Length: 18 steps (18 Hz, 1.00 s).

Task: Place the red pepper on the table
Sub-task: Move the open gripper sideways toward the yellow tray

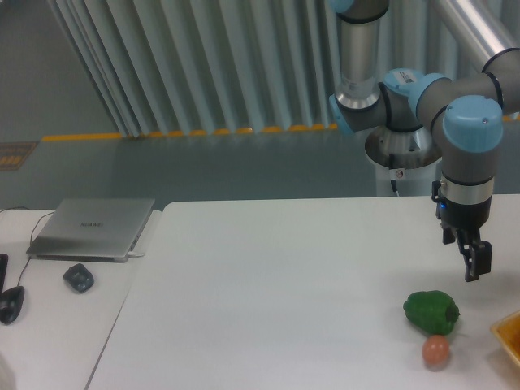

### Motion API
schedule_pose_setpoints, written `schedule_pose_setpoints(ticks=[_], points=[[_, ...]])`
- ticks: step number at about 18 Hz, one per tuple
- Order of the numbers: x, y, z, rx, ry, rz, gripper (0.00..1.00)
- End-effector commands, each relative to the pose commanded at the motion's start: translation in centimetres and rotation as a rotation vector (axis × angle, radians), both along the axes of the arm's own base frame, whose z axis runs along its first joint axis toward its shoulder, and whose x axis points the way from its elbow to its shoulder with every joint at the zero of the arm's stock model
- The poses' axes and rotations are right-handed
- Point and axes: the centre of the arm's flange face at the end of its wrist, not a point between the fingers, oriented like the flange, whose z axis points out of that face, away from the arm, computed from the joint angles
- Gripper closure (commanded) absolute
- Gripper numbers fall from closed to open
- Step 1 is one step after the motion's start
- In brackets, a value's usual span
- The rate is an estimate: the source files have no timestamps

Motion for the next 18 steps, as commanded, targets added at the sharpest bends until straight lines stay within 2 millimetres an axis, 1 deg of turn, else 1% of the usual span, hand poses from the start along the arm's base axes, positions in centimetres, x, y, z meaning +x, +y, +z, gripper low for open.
schedule_pose_setpoints(ticks=[5, 9, 10, 11, 14, 15, 17, 18], points=[[-0.3, -0.2, 0.1, 0.0, 0.002, -0.001, 0.0], [0.2, -0.5, -0.4, -0.005, -0.002, 0.015, 0.0], [-0.2, -0.8, -0.3, 0.006, 0.004, 0.023, 0.0], [-0.7, -1.5, -0.8, 0.009, -0.001, 0.032, 0.0], [-0.7, -1.6, -1.4, 0.007, -0.011, 0.03, 0.0], [-0.6, -1.5, -1.4, 0.016, -0.013, 0.037, 0.0], [-0.8, -1.1, -1.5, 0.088, 0.025, 0.07, 0.0], [-1.1, -1.2, -1.5, 0.102, 0.039, 0.092, 0.0]])
